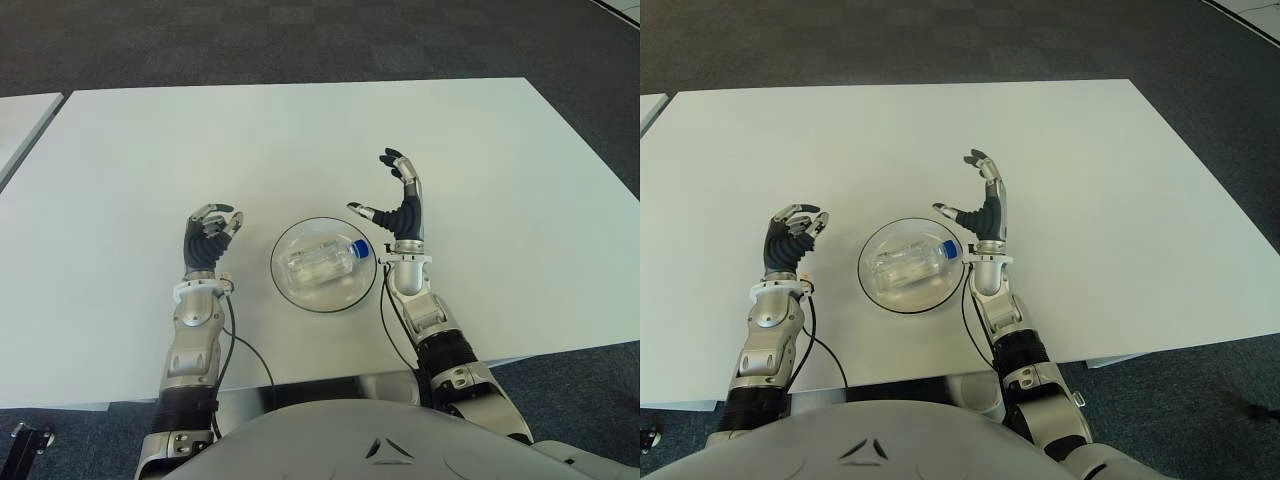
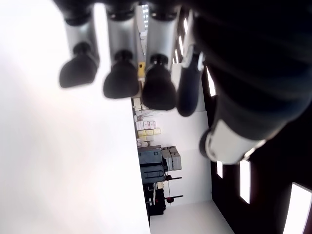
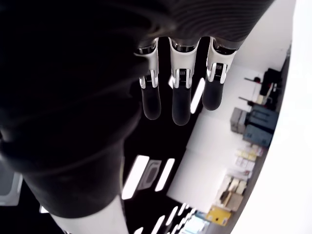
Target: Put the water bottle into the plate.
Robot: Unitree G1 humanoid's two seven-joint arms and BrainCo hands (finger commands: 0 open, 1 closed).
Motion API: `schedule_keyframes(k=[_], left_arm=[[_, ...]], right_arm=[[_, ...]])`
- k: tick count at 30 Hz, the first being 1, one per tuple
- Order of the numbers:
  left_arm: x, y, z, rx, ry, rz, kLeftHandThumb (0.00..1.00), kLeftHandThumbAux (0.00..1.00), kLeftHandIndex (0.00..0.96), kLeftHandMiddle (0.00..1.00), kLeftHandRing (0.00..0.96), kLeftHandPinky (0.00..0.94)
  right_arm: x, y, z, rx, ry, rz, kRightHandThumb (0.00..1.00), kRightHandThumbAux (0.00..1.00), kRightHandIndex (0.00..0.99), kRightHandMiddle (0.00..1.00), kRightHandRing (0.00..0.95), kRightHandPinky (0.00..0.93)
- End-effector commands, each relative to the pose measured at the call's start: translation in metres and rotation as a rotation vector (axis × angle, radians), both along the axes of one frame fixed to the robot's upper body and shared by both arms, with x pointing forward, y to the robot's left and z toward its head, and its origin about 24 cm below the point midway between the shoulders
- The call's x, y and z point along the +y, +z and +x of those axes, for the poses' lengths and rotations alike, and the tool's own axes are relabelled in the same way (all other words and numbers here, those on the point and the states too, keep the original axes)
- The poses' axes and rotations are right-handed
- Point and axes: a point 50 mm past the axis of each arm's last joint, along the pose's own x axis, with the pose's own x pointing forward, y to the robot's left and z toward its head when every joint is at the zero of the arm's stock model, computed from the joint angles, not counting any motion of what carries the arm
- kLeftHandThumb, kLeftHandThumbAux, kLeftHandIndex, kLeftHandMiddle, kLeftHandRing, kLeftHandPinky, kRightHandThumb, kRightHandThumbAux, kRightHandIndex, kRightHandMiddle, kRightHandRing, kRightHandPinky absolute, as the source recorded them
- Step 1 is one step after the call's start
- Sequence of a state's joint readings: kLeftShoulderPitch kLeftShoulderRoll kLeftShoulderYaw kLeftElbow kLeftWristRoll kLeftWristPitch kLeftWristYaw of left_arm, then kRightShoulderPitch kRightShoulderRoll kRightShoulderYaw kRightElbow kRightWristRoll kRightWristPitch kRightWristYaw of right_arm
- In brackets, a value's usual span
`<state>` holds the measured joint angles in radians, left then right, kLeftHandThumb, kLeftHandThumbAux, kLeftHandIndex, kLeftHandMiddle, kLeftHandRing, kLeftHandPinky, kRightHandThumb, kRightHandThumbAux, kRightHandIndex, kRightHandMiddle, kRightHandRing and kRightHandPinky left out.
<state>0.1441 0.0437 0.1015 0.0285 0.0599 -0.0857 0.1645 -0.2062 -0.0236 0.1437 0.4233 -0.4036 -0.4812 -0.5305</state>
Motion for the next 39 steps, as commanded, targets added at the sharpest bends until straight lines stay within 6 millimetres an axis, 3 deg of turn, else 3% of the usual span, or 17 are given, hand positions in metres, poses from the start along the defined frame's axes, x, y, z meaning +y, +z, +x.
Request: schedule_keyframes(k=[1, 3, 4, 6, 10, 28, 39], left_arm=[[-0.001, -0.001, -0.002, 0.016, -0.015, 0.012, 0.712, 0.717, 0.438, 0.808, 0.815, 0.822], [-0.001, -0.001, -0.002, 0.014, -0.017, 0.008, 0.712, 0.717, 0.438, 0.809, 0.817, 0.824], [-0.001, -0.001, -0.003, 0.012, -0.019, 0.004, 0.712, 0.717, 0.438, 0.811, 0.819, 0.825], [-0.002, -0.001, -0.003, 0.007, -0.020, -0.001, 0.712, 0.716, 0.438, 0.812, 0.821, 0.827], [-0.003, 0.000, -0.004, 0.002, -0.017, -0.012, 0.712, 0.716, 0.438, 0.816, 0.825, 0.831], [-0.009, -0.005, -0.005, -0.002, -0.038, -0.055, 0.713, 0.715, 0.439, 0.818, 0.825, 0.828], [-0.005, -0.032, 0.000, 0.056, -0.040, -0.061, 0.713, 0.714, 0.440, 0.837, 0.844, 0.852]], right_arm=[[-0.005, -0.005, 0.003, 0.052, -0.027, 0.047, 0.541, 0.997, 0.325, 0.363, 0.387, 0.467], [-0.008, -0.007, 0.004, 0.074, -0.037, 0.059, 0.529, 0.998, 0.335, 0.376, 0.401, 0.478], [-0.011, -0.009, 0.004, 0.091, -0.049, 0.068, 0.592, 0.903, 0.364, 0.393, 0.419, 0.488], [-0.014, -0.012, 0.005, 0.110, -0.064, 0.081, 0.647, 0.821, 0.390, 0.417, 0.442, 0.503], [-0.016, -0.013, 0.005, 0.106, -0.075, 0.114, 0.691, 0.752, 0.413, 0.460, 0.478, 0.520], [-0.023, -0.035, 0.002, 0.168, -0.139, 0.148, 0.701, 0.730, 0.425, 0.529, 0.554, 0.590], [-0.030, -0.046, 0.003, 0.227, -0.127, 0.144, 0.700, 0.730, 0.426, 0.551, 0.576, 0.600]])
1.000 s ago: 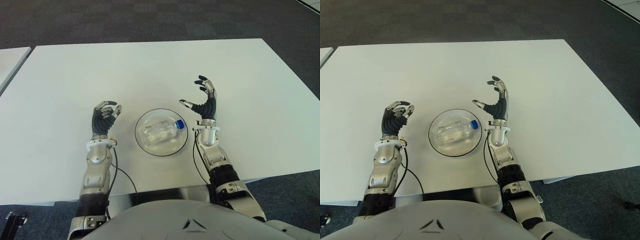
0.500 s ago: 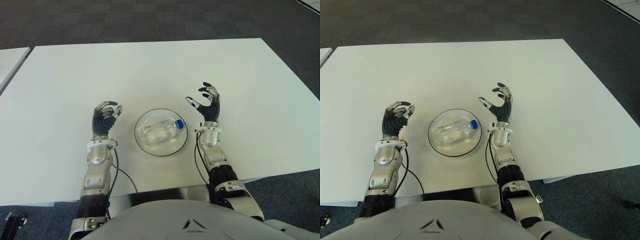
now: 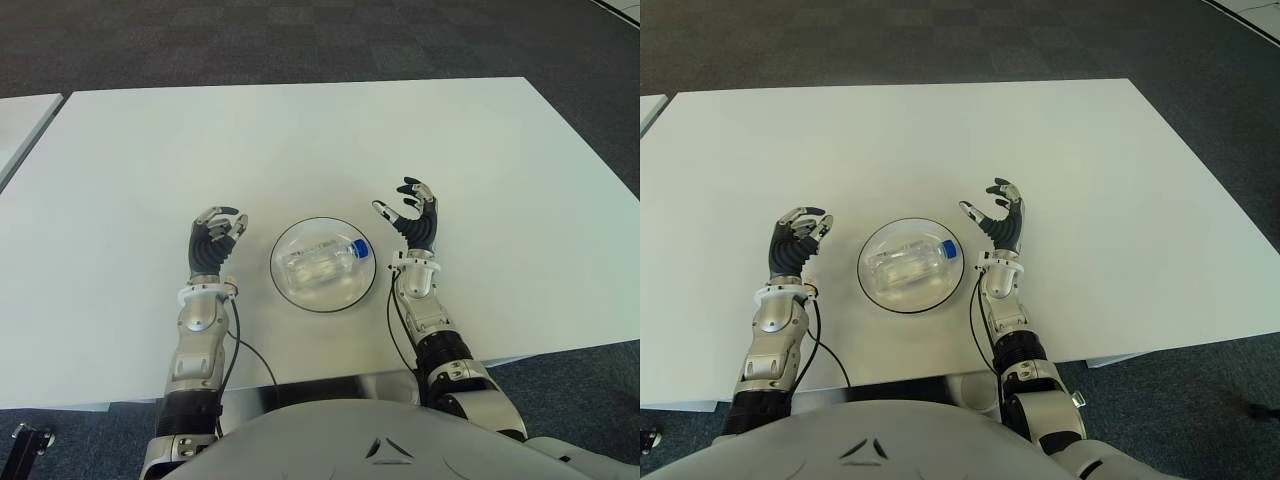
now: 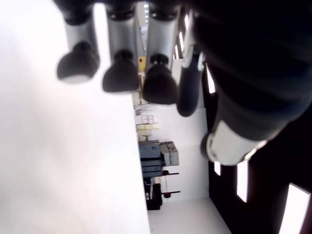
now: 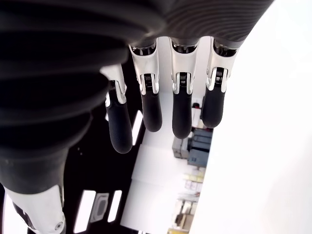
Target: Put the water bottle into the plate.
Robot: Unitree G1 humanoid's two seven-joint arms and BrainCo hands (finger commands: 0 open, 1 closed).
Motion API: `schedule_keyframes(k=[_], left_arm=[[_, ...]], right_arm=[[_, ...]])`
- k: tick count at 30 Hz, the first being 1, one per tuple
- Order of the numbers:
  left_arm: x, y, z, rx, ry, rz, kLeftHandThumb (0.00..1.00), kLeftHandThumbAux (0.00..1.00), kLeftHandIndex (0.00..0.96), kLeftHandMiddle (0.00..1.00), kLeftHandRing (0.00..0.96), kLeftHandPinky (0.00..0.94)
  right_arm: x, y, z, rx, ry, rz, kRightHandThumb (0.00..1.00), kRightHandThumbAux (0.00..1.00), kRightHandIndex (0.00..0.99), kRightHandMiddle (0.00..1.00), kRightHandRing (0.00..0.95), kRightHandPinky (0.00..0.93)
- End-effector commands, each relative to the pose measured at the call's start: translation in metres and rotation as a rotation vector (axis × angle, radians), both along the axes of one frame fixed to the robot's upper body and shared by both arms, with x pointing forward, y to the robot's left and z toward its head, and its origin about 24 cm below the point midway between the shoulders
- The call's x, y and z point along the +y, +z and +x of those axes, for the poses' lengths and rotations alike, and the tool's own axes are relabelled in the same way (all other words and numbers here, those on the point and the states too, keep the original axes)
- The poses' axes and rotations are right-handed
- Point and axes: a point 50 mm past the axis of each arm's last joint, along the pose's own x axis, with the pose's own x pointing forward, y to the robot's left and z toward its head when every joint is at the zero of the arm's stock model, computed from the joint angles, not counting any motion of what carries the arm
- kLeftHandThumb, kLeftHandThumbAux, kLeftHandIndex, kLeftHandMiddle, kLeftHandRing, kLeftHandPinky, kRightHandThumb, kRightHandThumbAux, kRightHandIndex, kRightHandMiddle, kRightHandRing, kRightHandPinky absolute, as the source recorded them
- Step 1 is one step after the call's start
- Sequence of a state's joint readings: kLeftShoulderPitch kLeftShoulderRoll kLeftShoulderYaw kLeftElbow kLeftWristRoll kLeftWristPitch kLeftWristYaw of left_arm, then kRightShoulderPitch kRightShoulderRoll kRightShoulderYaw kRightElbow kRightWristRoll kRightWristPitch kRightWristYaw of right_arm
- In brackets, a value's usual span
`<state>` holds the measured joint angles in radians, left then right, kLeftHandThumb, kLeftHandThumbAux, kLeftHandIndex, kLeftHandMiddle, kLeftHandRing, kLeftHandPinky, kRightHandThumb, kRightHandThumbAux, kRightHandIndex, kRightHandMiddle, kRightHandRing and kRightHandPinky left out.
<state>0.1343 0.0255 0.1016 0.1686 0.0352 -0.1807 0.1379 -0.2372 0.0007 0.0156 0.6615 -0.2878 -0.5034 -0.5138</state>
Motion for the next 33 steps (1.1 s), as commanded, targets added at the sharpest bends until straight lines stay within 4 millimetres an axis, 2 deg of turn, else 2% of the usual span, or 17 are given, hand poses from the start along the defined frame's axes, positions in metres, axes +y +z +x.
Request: schedule_keyframes(k=[1, 21, 33], left_arm=[[0.000, -0.011, 0.004, 0.022, -0.018, -0.009, 0.713, 0.714, 0.440, 0.840, 0.847, 0.854], [-0.003, -0.022, 0.006, 0.069, -0.032, 0.006, 0.711, 0.716, 0.440, 0.838, 0.847, 0.850], [-0.002, -0.029, 0.007, 0.089, -0.033, 0.008, 0.711, 0.717, 0.439, 0.818, 0.835, 0.846]], right_arm=[[-0.004, -0.005, 0.002, 0.023, 0.008, 0.018, 0.699, 0.730, 0.426, 0.553, 0.578, 0.600], [-0.009, -0.009, 0.002, 0.054, 0.064, -0.002, 0.703, 0.730, 0.428, 0.574, 0.593, 0.619], [-0.015, -0.011, 0.006, 0.180, 0.181, -0.102, 0.704, 0.731, 0.427, 0.554, 0.579, 0.600]])
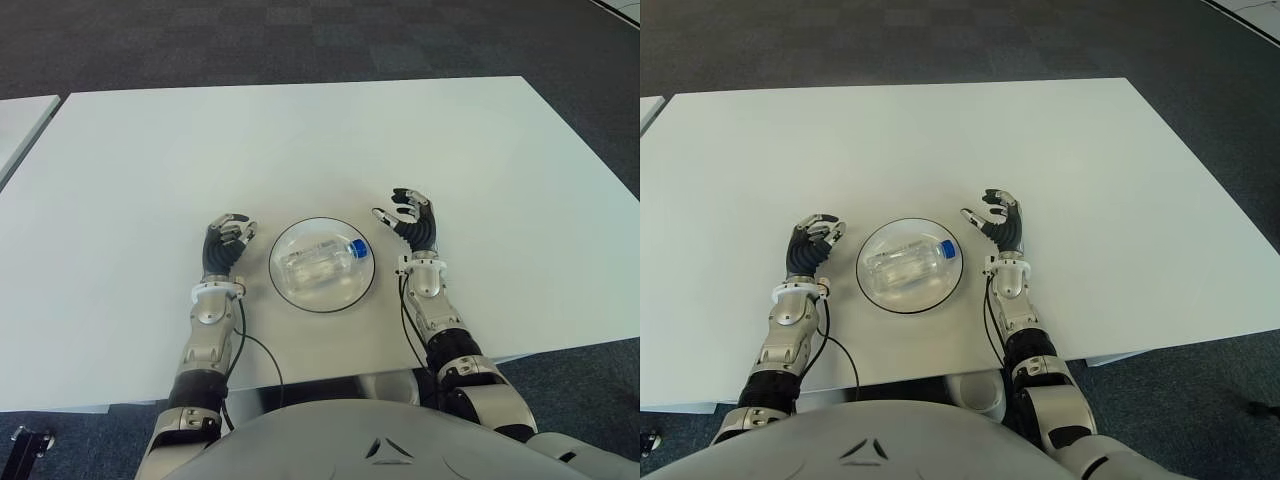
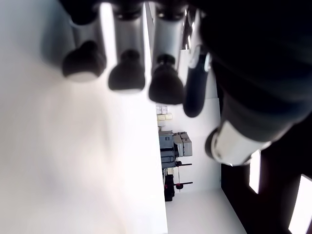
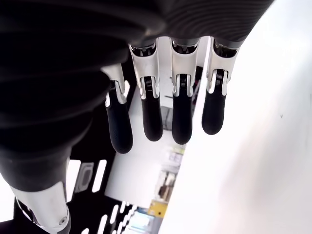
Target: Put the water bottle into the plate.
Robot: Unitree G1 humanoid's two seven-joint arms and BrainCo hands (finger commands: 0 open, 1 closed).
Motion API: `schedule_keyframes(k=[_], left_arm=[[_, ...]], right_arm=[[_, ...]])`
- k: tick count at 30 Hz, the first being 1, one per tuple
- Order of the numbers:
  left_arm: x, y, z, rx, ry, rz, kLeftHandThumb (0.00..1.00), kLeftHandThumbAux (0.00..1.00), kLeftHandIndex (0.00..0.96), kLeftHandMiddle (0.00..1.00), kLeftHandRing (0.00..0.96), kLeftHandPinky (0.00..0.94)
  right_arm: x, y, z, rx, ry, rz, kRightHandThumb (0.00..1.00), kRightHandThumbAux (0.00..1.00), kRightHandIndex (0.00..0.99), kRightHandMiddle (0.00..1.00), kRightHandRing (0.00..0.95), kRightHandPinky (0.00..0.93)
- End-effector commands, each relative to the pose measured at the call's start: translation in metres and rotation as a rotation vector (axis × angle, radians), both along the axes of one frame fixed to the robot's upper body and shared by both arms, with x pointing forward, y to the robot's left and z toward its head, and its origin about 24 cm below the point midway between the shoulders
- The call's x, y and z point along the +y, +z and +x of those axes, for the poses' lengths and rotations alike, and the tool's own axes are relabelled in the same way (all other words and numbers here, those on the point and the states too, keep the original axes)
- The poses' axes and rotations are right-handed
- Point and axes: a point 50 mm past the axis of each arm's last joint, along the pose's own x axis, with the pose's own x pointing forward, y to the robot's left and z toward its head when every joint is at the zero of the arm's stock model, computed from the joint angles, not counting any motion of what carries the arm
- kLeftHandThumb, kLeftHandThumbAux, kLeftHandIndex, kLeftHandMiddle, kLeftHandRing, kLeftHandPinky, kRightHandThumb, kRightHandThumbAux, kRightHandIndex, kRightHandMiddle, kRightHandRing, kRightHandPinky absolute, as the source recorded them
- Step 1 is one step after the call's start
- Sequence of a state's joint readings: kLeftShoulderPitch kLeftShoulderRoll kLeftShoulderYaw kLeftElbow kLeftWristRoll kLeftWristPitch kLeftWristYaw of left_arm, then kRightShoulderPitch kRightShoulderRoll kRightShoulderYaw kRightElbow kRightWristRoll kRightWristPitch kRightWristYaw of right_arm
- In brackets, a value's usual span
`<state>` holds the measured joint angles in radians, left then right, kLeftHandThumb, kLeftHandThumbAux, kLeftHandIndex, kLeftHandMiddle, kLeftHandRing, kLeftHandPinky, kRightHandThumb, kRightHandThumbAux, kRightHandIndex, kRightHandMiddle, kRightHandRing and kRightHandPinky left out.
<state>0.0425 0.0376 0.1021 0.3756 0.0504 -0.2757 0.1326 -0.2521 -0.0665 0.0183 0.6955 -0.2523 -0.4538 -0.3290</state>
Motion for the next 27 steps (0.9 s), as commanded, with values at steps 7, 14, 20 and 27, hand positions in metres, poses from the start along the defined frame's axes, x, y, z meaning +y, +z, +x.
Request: schedule_keyframes(k=[7, 14, 20, 27], left_arm=[[0.002, -0.015, -0.004, 0.071, 0.022, -0.009, 0.711, 0.717, 0.439, 0.814, 0.829, 0.834], [0.004, -0.018, -0.003, 0.081, 0.034, -0.017, 0.712, 0.717, 0.439, 0.811, 0.825, 0.833], [0.005, -0.019, -0.003, 0.087, 0.038, -0.018, 0.713, 0.716, 0.439, 0.806, 0.821, 0.831], [0.007, -0.020, -0.002, 0.089, 0.043, -0.021, 0.713, 0.715, 0.440, 0.808, 0.821, 0.831]], right_arm=[[-0.007, -0.003, 0.002, 0.122, 0.124, -0.173, 0.701, 0.732, 0.425, 0.532, 0.567, 0.596], [-0.013, -0.007, 0.003, 0.143, 0.150, -0.217, 0.699, 0.732, 0.425, 0.521, 0.568, 0.591], [-0.013, -0.009, 0.004, 0.135, 0.158, -0.218, 0.699, 0.733, 0.426, 0.529, 0.574, 0.591], [-0.013, -0.011, 0.004, 0.121, 0.169, -0.226, 0.699, 0.733, 0.427, 0.548, 0.586, 0.606]])
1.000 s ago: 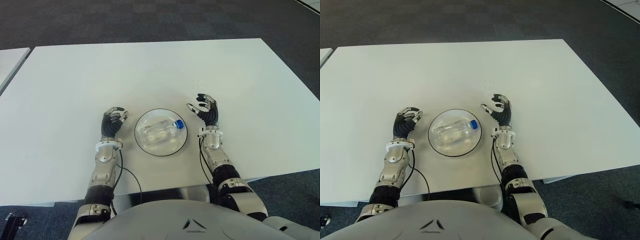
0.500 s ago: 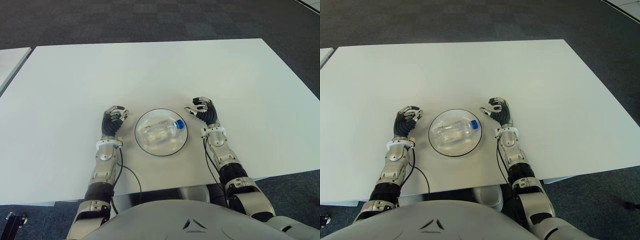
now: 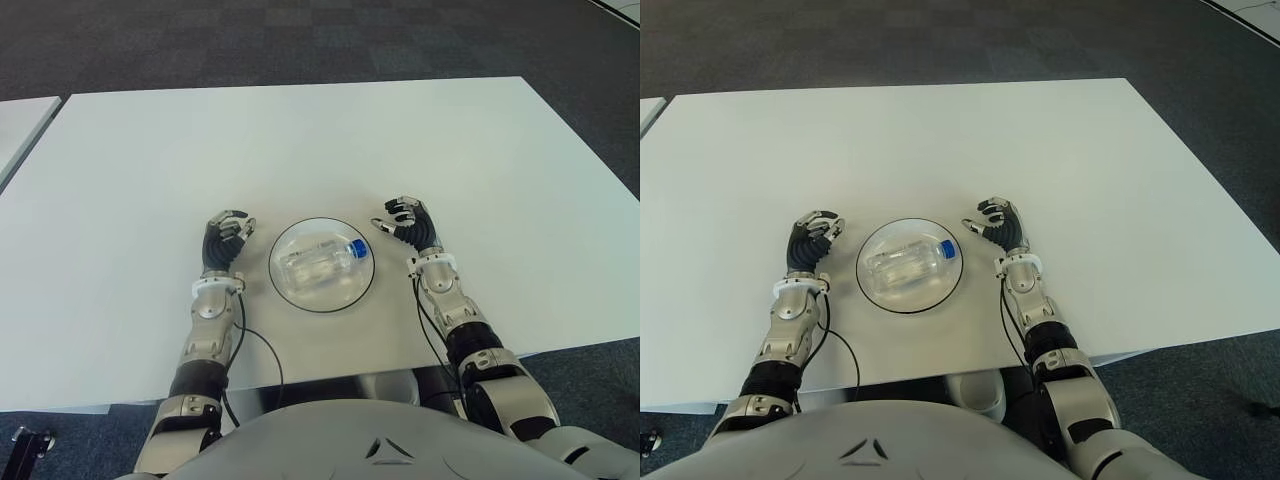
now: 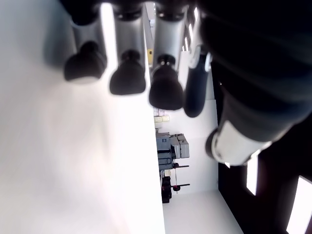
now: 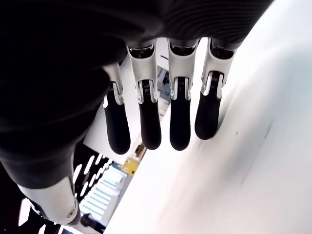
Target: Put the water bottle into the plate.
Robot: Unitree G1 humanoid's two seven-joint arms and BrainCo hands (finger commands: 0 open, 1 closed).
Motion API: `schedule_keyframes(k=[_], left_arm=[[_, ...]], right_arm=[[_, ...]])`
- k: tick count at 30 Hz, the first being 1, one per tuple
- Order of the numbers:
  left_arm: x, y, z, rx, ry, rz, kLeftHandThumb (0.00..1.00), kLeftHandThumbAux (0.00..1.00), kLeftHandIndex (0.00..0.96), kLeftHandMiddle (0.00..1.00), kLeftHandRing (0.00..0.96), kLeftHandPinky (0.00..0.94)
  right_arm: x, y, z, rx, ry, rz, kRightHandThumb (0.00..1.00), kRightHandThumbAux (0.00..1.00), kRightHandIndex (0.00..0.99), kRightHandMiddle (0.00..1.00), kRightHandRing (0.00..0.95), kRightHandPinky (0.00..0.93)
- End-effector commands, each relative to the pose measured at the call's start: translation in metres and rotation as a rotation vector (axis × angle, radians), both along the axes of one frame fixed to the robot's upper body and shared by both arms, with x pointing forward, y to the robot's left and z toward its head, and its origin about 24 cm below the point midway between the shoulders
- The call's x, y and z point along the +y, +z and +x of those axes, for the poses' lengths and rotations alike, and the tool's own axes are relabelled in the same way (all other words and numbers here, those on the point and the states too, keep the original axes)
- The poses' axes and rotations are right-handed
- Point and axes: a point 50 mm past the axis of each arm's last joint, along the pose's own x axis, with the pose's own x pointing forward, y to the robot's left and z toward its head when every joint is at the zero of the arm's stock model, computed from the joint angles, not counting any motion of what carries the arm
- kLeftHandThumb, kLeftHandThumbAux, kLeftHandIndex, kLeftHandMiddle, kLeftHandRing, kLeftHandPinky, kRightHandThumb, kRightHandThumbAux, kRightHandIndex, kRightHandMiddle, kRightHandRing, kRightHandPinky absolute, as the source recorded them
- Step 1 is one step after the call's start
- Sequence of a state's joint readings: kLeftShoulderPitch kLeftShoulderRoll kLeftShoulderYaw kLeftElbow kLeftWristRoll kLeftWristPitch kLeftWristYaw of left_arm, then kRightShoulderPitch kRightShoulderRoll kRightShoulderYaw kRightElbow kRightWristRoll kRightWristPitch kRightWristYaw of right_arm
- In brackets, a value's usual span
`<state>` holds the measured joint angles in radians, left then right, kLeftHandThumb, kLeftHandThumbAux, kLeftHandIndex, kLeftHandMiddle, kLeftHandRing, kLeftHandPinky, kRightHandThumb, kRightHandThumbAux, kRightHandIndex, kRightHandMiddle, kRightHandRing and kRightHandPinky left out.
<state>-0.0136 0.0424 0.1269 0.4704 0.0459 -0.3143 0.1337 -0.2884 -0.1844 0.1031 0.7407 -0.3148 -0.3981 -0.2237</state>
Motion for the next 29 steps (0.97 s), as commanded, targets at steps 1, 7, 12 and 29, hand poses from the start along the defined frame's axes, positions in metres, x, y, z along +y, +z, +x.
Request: schedule_keyframes(k=[1, 7, 12, 29], left_arm=[[0.0040, -0.0163, -0.0099, 0.090, 0.030, -0.017, 0.713, 0.715, 0.440, 0.808, 0.820, 0.830], [0.0063, -0.0158, -0.0108, 0.091, 0.027, -0.006, 0.712, 0.716, 0.439, 0.798, 0.813, 0.826], [0.0076, -0.0158, -0.0116, 0.091, 0.032, -0.008, 0.711, 0.717, 0.439, 0.798, 0.812, 0.823], [0.0098, -0.0183, -0.0129, 0.082, 0.038, -0.011, 0.711, 0.717, 0.440, 0.807, 0.814, 0.822]], right_arm=[[-0.0006, -0.0071, -0.0020, 0.019, 0.014, -0.020, 0.699, 0.733, 0.427, 0.550, 0.587, 0.605], [0.0000, -0.0110, -0.0024, 0.026, 0.024, -0.013, 0.700, 0.733, 0.428, 0.563, 0.591, 0.606], [0.0000, -0.0129, -0.0029, 0.023, 0.022, -0.002, 0.701, 0.732, 0.428, 0.575, 0.596, 0.609], [0.0010, -0.0143, -0.0058, -0.004, -0.014, 0.056, 0.704, 0.730, 0.430, 0.589, 0.601, 0.610]])
